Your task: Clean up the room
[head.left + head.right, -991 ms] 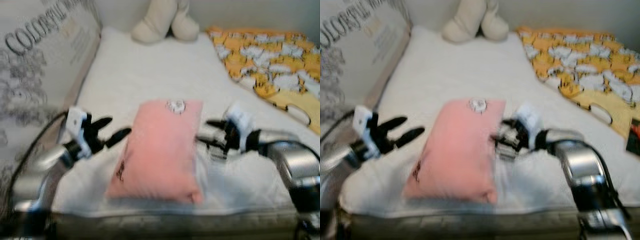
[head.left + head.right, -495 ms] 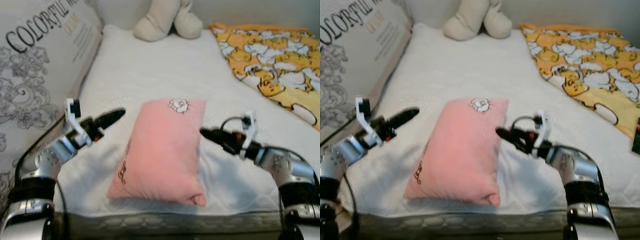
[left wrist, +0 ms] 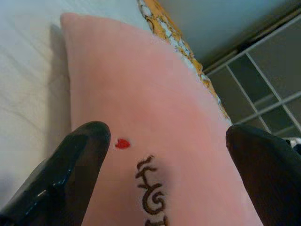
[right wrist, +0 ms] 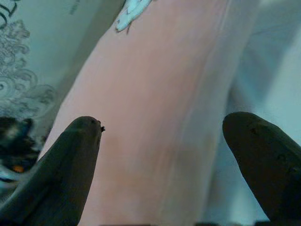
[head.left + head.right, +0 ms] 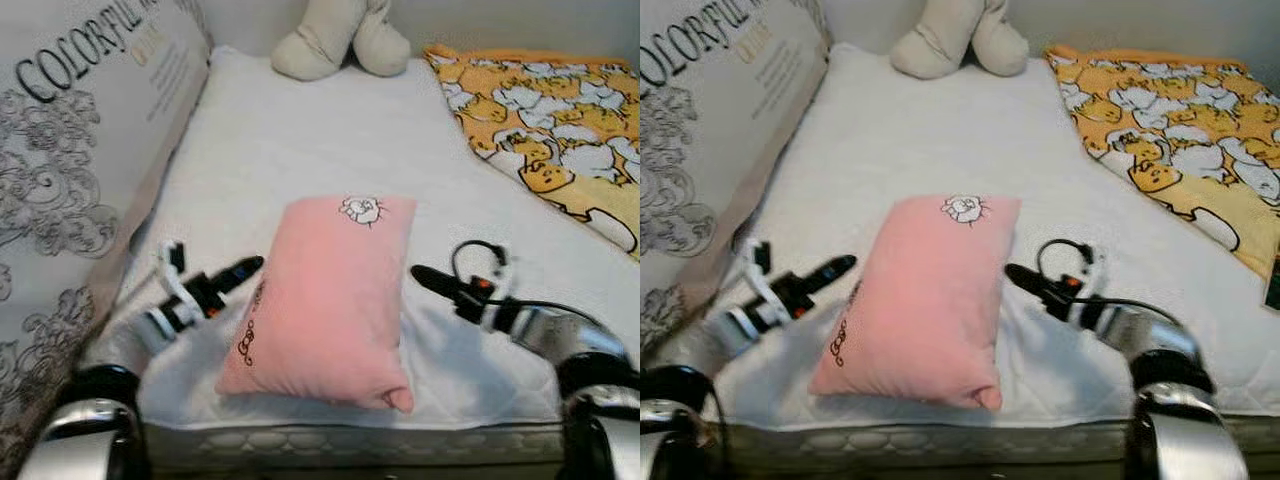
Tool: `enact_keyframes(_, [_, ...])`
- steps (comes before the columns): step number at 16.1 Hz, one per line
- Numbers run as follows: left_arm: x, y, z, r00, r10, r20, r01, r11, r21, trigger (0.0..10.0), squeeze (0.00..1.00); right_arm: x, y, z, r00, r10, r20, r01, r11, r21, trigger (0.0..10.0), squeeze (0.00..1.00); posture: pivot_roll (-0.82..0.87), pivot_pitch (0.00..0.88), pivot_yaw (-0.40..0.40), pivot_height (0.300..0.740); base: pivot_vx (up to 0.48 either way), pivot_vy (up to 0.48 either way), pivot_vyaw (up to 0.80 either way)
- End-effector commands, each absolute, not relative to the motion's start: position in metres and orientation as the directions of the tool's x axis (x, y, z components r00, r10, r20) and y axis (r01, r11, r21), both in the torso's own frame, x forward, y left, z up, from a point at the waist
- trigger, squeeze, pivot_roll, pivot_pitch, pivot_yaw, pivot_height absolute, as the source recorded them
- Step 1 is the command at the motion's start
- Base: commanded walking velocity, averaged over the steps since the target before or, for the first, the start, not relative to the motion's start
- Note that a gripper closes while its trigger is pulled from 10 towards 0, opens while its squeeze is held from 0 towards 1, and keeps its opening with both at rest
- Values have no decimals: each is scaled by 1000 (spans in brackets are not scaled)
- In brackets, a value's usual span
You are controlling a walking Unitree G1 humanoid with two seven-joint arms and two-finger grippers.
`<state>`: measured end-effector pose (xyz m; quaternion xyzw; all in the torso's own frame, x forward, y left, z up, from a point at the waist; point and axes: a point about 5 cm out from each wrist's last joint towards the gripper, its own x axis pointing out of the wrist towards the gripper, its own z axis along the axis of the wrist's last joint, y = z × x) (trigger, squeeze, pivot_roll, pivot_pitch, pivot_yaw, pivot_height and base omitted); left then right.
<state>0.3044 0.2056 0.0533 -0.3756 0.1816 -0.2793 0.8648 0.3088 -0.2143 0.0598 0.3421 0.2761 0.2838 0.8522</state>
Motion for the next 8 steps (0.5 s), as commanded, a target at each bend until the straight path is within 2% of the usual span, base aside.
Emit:
enact_keyframes(1, [307,206,54,785,-609,-116,340,579,-741,10000,1000,310,-215,61,696,668,-261,-291,596,748,10000,1000,-82,58,-4,740,0,0,0])
enact_keyframes(5, [301,187,41,709,-688,-155,363,544,-756,10000,1000,304,-205,48,661,687,-303,-286,604,744,10000,1000,-99,87,6,740,0,0,0])
enact_keyframes(8, [298,180,36,685,-711,-158,356,517,-779,10000,1000,304,-190,45,629,729,-269,-295,544,785,10000,1000,-93,82,11,740,0,0,0])
